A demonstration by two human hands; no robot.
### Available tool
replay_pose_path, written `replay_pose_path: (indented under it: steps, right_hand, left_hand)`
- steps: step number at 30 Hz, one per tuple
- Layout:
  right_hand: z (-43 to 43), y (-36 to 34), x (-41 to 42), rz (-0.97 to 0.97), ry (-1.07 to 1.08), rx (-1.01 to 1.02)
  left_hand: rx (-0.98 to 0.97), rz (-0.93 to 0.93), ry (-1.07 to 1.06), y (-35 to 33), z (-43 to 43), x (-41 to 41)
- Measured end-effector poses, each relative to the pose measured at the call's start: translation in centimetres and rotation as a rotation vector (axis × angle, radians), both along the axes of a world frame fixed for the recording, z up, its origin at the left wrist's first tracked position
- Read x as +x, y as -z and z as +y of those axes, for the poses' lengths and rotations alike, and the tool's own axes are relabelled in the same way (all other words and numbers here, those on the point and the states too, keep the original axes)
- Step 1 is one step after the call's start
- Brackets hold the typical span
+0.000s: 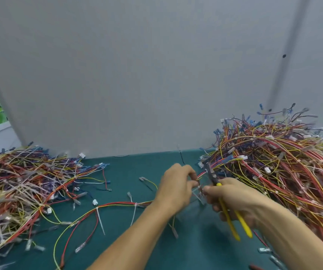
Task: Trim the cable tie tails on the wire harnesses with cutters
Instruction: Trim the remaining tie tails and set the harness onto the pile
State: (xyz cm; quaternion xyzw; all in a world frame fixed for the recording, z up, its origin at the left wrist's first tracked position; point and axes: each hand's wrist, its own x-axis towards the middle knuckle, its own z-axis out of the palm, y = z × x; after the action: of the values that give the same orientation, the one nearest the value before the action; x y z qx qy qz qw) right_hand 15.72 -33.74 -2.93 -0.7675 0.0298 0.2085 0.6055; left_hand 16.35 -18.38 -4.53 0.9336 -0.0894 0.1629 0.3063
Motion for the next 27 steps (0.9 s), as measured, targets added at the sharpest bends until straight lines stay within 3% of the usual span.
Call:
replay_pose_path:
  steps: [5, 8, 11, 18, 27]
  right_hand:
    - [-3.0, 0.8, 0.1, -0.091, 0.031, -0.132]
    - [-4.4, 0.6, 1.5, -0.041, 0.255, 0.183]
    - [-5.1, -0.2, 3.6, 0.038, 0.492, 0.513]
    - [-5.2, -1.8, 7.7, 0.018, 0.667, 0.693]
    - [-2.7, -0.2, 5.6, -0.101, 0.764, 0.438]
  left_hand:
    - [-0.328, 0.101, -0.095, -0.3, 0.8, 0.8]
    - [-0.632, 0.17, -0.136, -0.5, 1.1, 0.9]
    - [-0.732, 0.179, -0.089, -0.2, 1.3, 0.7]
    - [-1.056, 0.115, 0.018, -0.5, 2.6, -0.1]
    - [-1.074, 0.096, -0.064, -0.5, 5.2, -1.2]
